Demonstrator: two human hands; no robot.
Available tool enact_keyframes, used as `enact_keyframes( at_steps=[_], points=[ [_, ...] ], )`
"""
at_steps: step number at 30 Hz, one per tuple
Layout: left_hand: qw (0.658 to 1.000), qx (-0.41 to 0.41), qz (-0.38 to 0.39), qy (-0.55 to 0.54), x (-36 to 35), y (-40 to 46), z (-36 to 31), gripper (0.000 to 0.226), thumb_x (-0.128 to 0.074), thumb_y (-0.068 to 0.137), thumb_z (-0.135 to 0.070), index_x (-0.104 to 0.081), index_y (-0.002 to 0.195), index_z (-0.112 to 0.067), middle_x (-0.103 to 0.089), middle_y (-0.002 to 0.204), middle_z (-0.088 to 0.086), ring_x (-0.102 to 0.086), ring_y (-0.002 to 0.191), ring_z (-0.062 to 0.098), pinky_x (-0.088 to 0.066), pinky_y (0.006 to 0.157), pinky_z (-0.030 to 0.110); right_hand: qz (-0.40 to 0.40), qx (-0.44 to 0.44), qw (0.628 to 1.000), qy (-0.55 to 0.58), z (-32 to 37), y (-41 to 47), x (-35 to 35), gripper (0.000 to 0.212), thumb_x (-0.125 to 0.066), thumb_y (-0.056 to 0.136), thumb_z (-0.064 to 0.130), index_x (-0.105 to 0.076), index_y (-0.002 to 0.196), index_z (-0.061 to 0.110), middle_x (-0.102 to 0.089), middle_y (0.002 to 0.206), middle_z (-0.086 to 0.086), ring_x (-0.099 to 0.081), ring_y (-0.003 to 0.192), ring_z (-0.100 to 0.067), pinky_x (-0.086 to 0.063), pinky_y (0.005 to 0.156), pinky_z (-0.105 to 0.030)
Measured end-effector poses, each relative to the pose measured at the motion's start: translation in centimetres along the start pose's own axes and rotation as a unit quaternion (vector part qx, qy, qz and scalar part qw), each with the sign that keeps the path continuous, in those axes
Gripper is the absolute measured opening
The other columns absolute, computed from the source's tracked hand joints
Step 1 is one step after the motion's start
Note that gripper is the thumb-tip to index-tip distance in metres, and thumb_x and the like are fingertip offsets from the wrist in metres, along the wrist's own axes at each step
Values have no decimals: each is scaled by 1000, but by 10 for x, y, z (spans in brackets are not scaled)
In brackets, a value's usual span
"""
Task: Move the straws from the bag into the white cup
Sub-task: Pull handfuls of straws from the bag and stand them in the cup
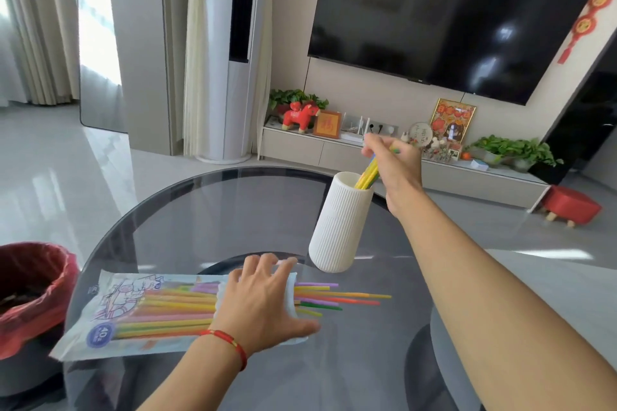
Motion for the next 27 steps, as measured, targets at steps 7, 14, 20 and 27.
enact_keyframes(
  at_steps=[7,14,20,27],
  points=[
    [987,-13,131,92,-17,-2,16,140,-61,55,-89,11,159,-28,-7,168,3,-3,155,27,-4,120,68,12,97,995,20,13,-24,36,63,-76,86,52,-51,138,26,-59,139,5,-57,125,-3,-45,88,-16],
    [989,-37,122,78,-16,2,17,136,-62,54,-86,4,160,-29,-33,151,-6,-29,144,19,-12,121,63,125,58,958,-251,-104,-121,79,13,-66,94,23,-71,103,31,-76,111,7,-70,108,-18,-54,97,-39],
    [992,-71,81,60,-16,-1,15,127,-59,54,-81,-1,158,-38,-40,139,-11,-41,129,20,-25,118,54,384,75,809,-439,-167,-154,47,83,-58,97,56,-11,164,44,-20,169,21,-8,158,-3,7,127,-55],
    [992,-113,42,42,-17,-7,12,116,-60,56,-78,-10,155,-45,-40,139,-14,-42,125,17,-25,117,57,362,268,734,-508,-160,-158,19,31,-51,107,39,-55,135,26,-55,117,1,-52,114,-23,-38,91,-38]
  ],
)
Point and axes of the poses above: each hand's wrist, its own y-axis towards the middle knuckle, its own x-axis out of the back of the hand, z = x × y, the point moved 3 cm from there along y, towards the middle knuckle
